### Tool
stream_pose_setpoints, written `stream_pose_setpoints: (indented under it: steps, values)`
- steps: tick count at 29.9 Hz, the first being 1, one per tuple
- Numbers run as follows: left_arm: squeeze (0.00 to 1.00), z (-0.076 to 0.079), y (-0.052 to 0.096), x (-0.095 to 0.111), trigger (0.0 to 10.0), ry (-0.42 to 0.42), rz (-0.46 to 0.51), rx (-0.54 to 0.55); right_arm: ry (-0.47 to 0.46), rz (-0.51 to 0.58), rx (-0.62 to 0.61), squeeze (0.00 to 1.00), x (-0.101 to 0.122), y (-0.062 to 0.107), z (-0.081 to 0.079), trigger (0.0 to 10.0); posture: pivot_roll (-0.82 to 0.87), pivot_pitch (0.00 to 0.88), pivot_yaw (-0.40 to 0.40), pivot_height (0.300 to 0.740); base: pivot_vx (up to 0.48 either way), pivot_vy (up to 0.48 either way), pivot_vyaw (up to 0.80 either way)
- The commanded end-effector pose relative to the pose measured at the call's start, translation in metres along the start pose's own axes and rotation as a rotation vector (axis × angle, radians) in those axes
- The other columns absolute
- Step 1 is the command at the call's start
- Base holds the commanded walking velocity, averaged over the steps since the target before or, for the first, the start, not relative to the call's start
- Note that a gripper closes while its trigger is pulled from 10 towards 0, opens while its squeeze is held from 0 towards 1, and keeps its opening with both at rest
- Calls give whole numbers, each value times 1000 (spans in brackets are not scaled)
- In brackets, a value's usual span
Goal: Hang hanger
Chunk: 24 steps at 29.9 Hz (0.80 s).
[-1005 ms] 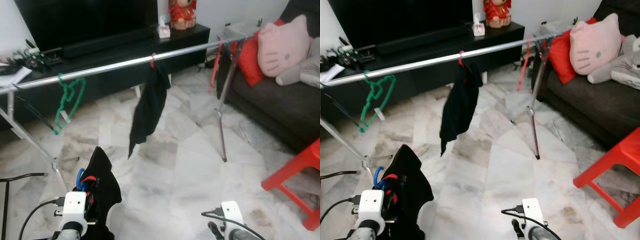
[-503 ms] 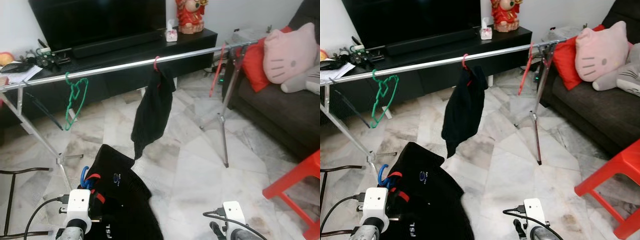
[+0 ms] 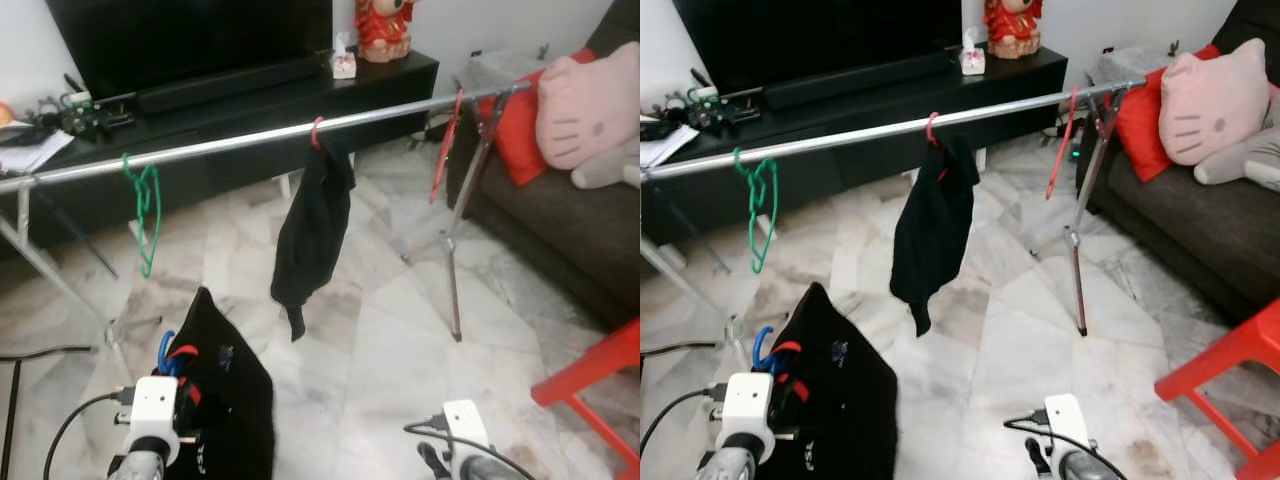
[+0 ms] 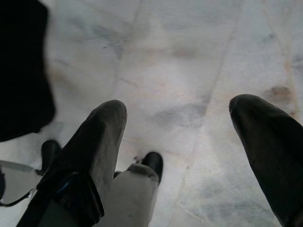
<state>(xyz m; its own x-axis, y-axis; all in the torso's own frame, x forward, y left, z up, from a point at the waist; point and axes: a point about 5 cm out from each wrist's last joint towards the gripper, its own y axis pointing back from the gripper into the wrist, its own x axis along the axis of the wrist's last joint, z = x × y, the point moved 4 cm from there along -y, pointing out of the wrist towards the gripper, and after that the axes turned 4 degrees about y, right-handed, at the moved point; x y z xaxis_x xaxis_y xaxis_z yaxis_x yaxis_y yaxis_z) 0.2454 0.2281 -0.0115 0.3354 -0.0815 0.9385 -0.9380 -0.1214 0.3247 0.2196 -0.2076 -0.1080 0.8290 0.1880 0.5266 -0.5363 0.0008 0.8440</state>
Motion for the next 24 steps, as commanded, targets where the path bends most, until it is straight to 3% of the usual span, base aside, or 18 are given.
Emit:
stream_pose_setpoints:
  steps: [1,24]
  values:
    - [0,1,-2,5,10000,0,18,-2,-11,-11,-5,0,-2,0,3,10000,-84,0,53,740,322,0,0]
    - [0,0,-4,7,10000,-14,17,3,-9,-7,18,0,0,0,0,10000,-84,0,56,740,332,0,0]
